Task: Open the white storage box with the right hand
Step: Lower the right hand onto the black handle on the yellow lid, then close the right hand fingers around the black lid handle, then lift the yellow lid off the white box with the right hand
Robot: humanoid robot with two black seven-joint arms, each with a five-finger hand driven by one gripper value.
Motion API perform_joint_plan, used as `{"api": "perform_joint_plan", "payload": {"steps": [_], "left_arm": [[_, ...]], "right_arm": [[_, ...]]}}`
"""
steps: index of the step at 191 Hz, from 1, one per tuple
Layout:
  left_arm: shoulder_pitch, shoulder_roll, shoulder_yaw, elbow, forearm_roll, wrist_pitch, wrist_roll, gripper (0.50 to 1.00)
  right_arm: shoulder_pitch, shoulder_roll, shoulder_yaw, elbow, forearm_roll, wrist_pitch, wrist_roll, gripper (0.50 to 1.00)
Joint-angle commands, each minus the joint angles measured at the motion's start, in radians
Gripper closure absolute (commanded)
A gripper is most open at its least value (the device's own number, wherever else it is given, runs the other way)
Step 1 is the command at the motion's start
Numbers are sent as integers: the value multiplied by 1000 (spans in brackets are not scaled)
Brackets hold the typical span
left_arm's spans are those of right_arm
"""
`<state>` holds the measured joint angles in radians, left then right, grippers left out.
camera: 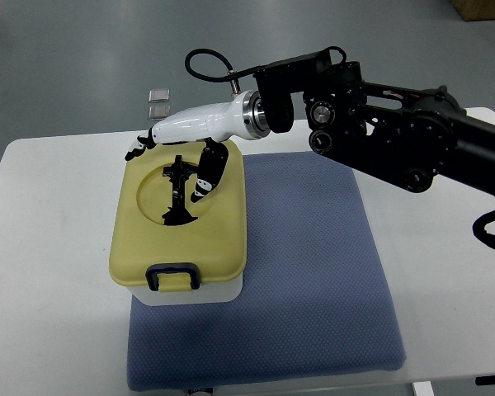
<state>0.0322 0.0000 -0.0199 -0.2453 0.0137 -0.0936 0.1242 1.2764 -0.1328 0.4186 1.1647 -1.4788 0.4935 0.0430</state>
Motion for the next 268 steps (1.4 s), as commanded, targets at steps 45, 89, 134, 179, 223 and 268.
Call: {"api": "perform_joint_plan", "payload": {"steps": [45, 89, 134, 179, 223, 268], "left_arm": [[0, 0, 0, 1, 0, 0, 0, 500], [-2, 0, 0, 0, 0, 0, 0, 500], [0, 0, 0, 0, 0, 0, 0, 500], [0, 0, 0, 0, 0, 0, 0, 500], [-2, 0, 1, 0, 0, 0, 0, 500], [-2, 0, 1, 0, 0, 0, 0, 500]], "right_arm": [[-14, 21, -3, -7, 0, -58, 0, 579], [-37, 21, -9, -7, 0, -84, 0, 585], [-49, 19, -11, -7, 0, -102, 0, 646], [-49, 18, -11, -5, 0, -107, 2, 1000], [-49, 13, -7, -5, 2, -107, 3, 1000], [-26, 4, 12, 6, 18, -93, 2, 1000]]}}
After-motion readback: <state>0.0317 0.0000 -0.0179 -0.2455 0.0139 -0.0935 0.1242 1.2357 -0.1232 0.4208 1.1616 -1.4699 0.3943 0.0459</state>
